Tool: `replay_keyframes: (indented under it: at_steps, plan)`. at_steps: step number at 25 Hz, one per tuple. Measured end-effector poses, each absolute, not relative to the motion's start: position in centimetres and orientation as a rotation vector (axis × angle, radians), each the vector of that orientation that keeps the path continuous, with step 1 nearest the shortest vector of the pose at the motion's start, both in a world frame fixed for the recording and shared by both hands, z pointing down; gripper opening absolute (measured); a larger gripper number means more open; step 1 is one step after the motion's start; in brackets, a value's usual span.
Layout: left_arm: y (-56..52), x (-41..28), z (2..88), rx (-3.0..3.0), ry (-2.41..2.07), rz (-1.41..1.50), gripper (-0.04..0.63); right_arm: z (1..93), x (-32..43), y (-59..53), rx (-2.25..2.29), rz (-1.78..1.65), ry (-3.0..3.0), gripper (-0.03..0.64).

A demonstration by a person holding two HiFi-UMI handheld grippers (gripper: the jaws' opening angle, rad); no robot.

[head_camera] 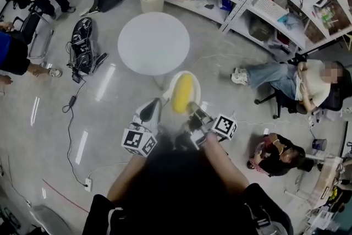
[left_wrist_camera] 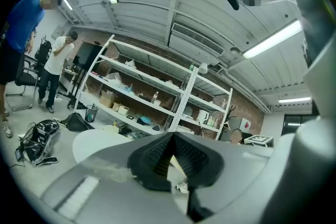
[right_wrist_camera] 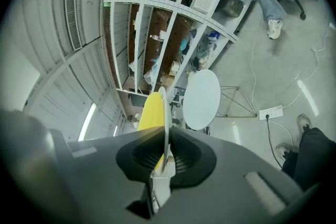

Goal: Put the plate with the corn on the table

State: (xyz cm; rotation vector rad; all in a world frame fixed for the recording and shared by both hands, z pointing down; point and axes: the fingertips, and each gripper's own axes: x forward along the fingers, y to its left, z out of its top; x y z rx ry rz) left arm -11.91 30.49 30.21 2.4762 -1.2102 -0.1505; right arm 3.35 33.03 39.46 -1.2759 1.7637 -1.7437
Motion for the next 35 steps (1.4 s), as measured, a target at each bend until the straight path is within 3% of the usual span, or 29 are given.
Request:
replay_keyframes:
  at_steps: [14,35]
  plan:
    - [27.5,-11.0,29.9,2.475,-1.221,-0.163,0.005,38.9,3.1,29.7,-1.224,-1.742,1.763,0.035]
    - [18.1,-3.8,30.2,2.421,-1.315,-0.152,0.004,39.5,9.7,20.1,-1.196,-1.822,1.802,0.035]
